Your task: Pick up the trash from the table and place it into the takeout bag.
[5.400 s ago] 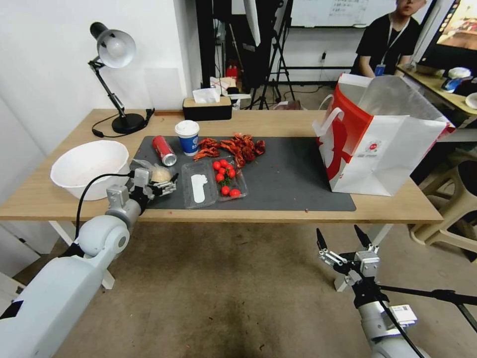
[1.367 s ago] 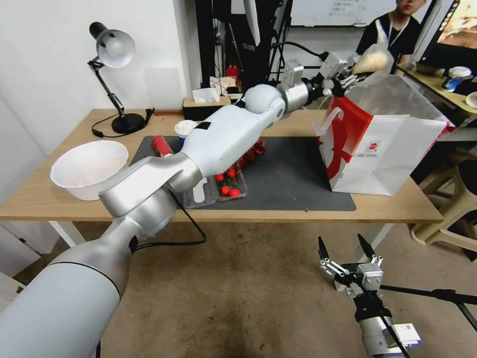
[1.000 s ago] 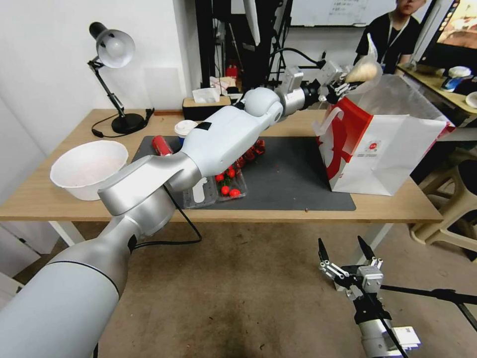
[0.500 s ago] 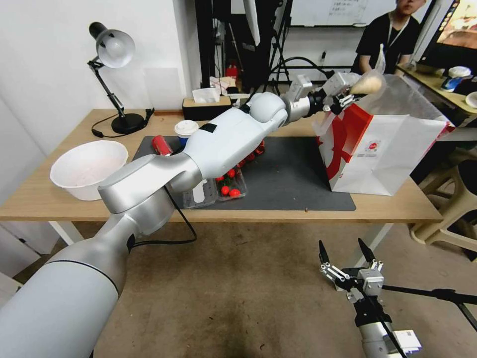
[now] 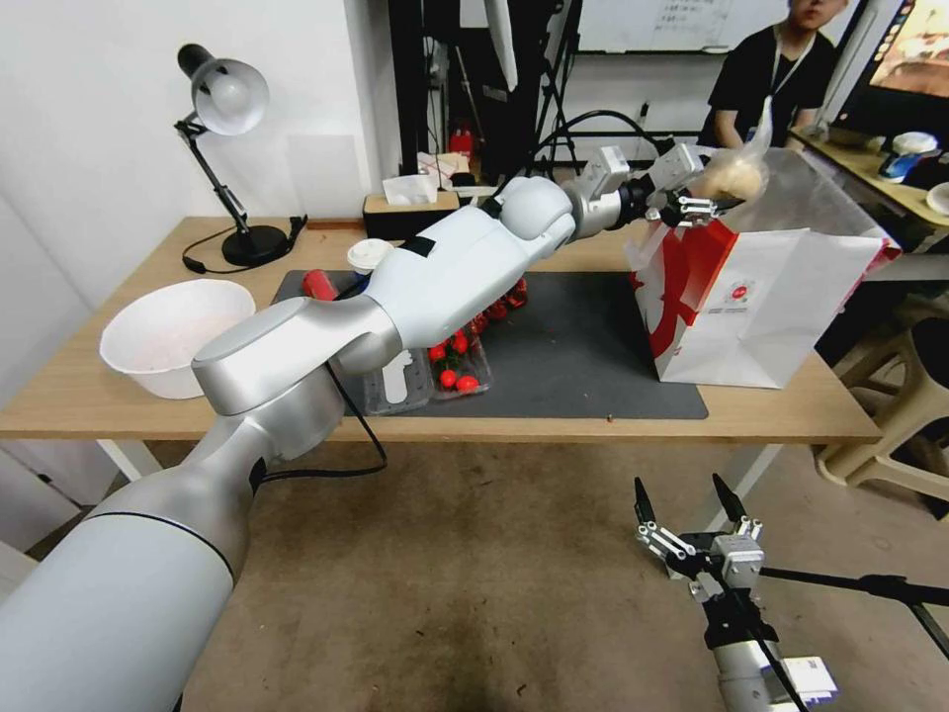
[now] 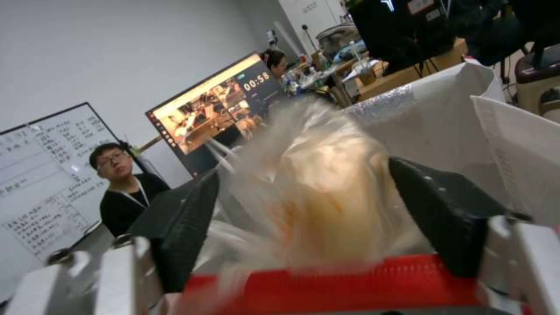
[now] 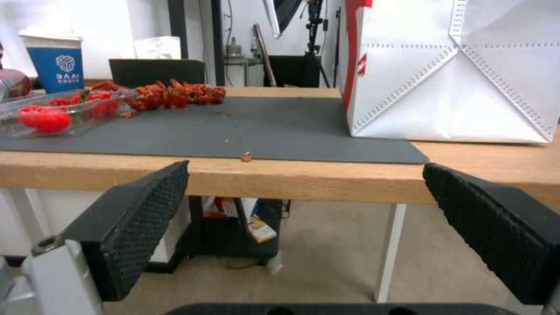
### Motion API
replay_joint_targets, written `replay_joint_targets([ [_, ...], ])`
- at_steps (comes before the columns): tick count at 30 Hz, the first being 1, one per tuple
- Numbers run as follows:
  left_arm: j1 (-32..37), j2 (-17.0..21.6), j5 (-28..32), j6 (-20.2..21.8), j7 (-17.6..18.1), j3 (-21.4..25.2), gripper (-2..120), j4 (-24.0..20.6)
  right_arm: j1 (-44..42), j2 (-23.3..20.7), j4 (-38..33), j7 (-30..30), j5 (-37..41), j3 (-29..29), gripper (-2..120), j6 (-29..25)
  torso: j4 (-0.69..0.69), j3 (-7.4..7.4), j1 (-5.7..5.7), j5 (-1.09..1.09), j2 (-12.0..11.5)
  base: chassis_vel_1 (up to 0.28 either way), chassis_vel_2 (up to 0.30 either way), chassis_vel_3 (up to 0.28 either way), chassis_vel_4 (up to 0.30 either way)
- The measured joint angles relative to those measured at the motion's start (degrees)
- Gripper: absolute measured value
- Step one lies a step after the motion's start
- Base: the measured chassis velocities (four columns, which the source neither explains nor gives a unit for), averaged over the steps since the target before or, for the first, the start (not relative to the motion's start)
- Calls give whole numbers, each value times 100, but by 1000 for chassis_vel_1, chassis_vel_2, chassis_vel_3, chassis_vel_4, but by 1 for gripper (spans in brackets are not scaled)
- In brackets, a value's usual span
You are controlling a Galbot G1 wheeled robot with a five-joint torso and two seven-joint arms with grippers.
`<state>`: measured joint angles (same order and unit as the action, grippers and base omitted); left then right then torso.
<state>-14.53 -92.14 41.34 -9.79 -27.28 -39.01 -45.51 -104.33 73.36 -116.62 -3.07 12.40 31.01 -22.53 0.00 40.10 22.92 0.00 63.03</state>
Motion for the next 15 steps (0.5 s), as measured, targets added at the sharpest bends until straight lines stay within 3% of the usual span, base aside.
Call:
replay_joint_targets([
  [2,-1,0,-8,-8,11,-10,79,-4,4,0,0,0,0,0,100,0,0,0,0,0,0,0,0,0,0],
  [7,-13,0,-15,-34,76,-43,99,-38,8,16,7,3,-3,-5,100,-4,0,0,0,0,0,0,0,0,0],
  [15,-17,0,115,-37,215,98,100,-41,7,14,21,9,-4,-8,100,-12,0,0,0,0,-1,0,0,0,0],
])
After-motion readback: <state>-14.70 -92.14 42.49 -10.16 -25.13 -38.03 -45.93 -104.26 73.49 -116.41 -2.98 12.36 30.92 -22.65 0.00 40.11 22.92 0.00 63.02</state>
